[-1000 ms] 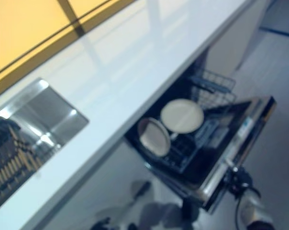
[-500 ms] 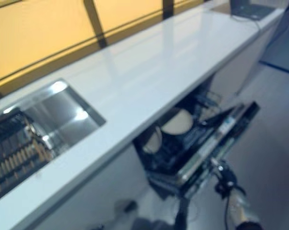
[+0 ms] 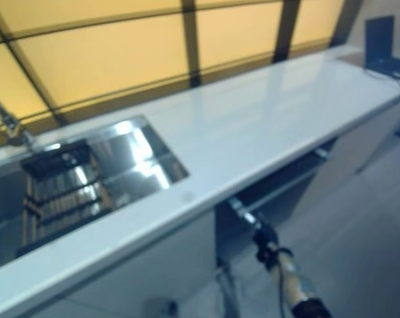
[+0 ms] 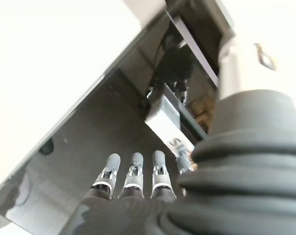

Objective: Take plates into dishwasher

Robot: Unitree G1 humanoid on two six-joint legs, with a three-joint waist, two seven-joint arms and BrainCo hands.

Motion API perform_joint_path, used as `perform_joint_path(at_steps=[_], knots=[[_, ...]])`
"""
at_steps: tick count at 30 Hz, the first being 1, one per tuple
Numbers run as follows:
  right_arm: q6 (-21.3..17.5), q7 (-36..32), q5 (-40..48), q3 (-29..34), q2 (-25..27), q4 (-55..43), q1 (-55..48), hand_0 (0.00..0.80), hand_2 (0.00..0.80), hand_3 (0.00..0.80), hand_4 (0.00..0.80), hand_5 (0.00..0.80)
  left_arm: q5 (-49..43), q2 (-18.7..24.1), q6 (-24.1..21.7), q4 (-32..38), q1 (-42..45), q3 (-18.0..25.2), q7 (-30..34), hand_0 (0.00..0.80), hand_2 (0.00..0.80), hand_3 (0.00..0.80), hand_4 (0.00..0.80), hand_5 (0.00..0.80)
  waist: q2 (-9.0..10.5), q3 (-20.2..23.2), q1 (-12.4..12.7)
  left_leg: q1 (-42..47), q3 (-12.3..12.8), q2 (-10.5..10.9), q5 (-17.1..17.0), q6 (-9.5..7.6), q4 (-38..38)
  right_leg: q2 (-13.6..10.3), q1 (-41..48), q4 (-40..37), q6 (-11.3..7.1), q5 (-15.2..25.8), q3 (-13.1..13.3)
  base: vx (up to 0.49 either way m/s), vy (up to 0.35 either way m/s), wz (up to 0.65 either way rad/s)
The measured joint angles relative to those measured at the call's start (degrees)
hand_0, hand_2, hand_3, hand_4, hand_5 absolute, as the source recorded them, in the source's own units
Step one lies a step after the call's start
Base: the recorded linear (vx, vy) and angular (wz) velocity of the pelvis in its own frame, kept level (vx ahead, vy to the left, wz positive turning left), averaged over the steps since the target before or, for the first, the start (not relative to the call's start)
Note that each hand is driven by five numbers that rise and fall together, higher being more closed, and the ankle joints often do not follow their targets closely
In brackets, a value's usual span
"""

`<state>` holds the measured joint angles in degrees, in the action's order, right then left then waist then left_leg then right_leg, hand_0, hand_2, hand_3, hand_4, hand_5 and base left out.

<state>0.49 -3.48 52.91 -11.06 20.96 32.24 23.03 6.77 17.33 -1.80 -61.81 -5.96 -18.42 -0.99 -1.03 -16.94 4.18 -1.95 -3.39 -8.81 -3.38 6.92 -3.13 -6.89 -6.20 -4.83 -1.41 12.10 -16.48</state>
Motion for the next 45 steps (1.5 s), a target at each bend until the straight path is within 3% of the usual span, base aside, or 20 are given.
perform_joint_path(at_steps=[5,15,27,35,38,41,43,44,45], knots=[[0.0,0.23,-0.69,0.44,0.2,0.18,-1.35,0.0,0.0,0.0,0.0,0.0,-0.52,1.21,-0.04,-0.3,1.47,0.47,0.01,0.0,0.0,0.0,0.0,0.0,1.29,0.73,-0.03,-0.55,-0.43,0.64,-0.02,-0.02,0.13,-0.52,0.13,0.0,-0.59,-0.22,-0.01,0.026,-0.003,0.1],[-0.23,0.81,-6.01,1.66,0.95,0.46,-3.11,0.0,0.0,0.0,0.0,0.0,-1.44,1.17,-0.83,-0.25,1.72,2.47,-0.03,0.0,0.0,0.0,0.0,0.0,1.37,0.79,1.4,-0.71,-1.86,0.4,0.0,-0.01,0.74,-0.4,1.18,-0.01,-0.62,-0.63,-1.41,-0.014,-0.029,0.08],[-0.31,6.69,-35.64,-0.86,3.25,-1.45,-6.81,0.0,0.0,0.0,0.0,0.0,0.25,1.24,-1.3,1.07,3.62,9.16,-0.23,0.0,0.0,0.0,0.0,0.0,1.71,1.41,2.56,1.45,-3.12,-1.29,0.05,-0.01,0.93,1.6,3.75,0.06,0.0,-1.71,-1.39,-0.073,-0.129,0.06],[-0.09,7.08,-48.5,-0.82,7.33,-4.08,-11.09,0.0,0.0,0.0,0.0,0.0,1.44,0.52,-2.65,2.07,5.85,11.39,-0.3,0.0,0.0,0.0,0.0,0.0,-0.26,2.33,3.05,1.32,-4.03,-3.26,0.55,-0.46,2.99,3.39,5.42,1.63,1.1,-3.24,-1.27,-0.047,-0.099,0.12],[-0.17,7.37,-50.79,0.44,9.26,-4.21,-15.8,0.0,0.0,0.0,0.0,0.0,1.46,-0.79,-3.88,2.26,8.62,13.67,-0.25,0.0,0.0,0.0,0.0,0.0,-1.5,2.43,2.91,0.61,-2.27,-4.02,0.78,-1.09,3.46,3.63,5.64,1.51,1.15,-3.27,-1.31,-0.094,-0.002,0.14],[-0.39,6.76,-50.99,3.45,9.1,-4.31,-21.89,0.0,0.0,0.0,0.0,0.0,1.46,-1.6,-4.29,2.65,10.09,14.53,-0.28,0.0,0.0,0.0,0.0,0.0,-1.5,2.56,2.36,-1.03,1.14,-4.03,3.61,-4.22,3.62,2.53,4.31,2.58,1.32,-3.57,-1.33,-0.139,0.064,0.34],[-0.99,5.69,-50.98,4.61,9.1,-4.29,-23.93,0.0,0.0,0.0,0.0,0.0,1.47,-2.1,-4.26,2.42,10.63,15.49,-0.29,0.0,0.0,0.0,0.0,0.0,-0.95,2.47,1.31,-2.23,3.96,-2.87,5.25,-5.93,7.47,0.77,3.75,2.38,1.37,-3.57,-1.38,-0.16,0.069,0.13],[-1.75,4.71,-50.96,5.31,9.39,-4.44,-25.45,0.0,0.0,0.0,0.0,0.0,1.49,-2.78,-4.25,2.32,11.45,15.98,-0.29,0.0,0.0,0.0,0.0,0.0,-0.82,2.43,1.05,-2.82,5.66,-0.77,5.14,-6.13,13.53,-0.71,3.69,2.82,1.11,-3.45,-1.29,-0.187,0.113,0.01],[-2.39,3.48,-50.96,5.81,9.99,-4.74,-27.45,0.0,0.0,0.0,0.0,0.0,1.52,-3.77,-4.27,2.24,13.31,17.32,-0.27,0.0,0.0,0.0,0.0,0.0,-2.55,3.76,0.48,-2.47,7.29,-0.47,7.32,-5.53,14.08,-0.31,3.68,3.62,0.09,-3.34,-1.42,-0.184,0.123,0.13]])
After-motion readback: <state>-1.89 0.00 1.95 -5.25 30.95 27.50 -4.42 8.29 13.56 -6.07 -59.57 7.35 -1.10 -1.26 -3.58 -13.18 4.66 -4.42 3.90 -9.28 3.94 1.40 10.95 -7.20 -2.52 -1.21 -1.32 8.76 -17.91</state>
